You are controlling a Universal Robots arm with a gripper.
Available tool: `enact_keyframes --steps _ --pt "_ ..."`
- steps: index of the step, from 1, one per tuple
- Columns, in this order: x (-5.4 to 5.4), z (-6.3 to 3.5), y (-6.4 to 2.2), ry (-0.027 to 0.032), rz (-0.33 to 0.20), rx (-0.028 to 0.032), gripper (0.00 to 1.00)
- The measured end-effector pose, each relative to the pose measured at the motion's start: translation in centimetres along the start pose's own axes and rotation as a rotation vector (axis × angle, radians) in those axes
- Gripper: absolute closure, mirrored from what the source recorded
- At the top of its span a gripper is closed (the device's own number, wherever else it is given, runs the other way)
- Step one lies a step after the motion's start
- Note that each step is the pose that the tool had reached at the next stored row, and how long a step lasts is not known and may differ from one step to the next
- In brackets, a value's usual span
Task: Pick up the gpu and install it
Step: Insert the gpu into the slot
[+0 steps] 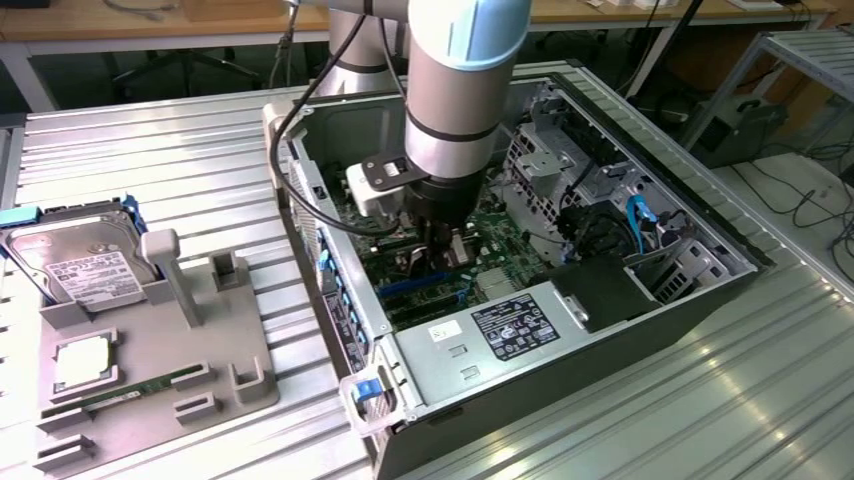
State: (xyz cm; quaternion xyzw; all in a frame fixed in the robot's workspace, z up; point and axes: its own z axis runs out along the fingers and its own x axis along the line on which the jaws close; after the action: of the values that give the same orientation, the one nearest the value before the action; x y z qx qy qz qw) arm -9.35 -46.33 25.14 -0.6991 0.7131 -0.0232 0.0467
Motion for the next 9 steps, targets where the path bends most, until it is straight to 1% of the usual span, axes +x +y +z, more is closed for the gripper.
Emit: enact_keyframes --steps 1,4,6,9 --pt "-0.01 0.01 0.01 0.0022 0.000 0.0000 0.73" --pt "-0.08 0.04 0.02 0.0116 -0.001 0.0002 0.73" --pt "-0.08 0.06 0.05 0.0133 -0.001 0.0000 0.73" --pt "-0.11 0.15 0.21 0.0139 -0.001 0.0002 0.73"
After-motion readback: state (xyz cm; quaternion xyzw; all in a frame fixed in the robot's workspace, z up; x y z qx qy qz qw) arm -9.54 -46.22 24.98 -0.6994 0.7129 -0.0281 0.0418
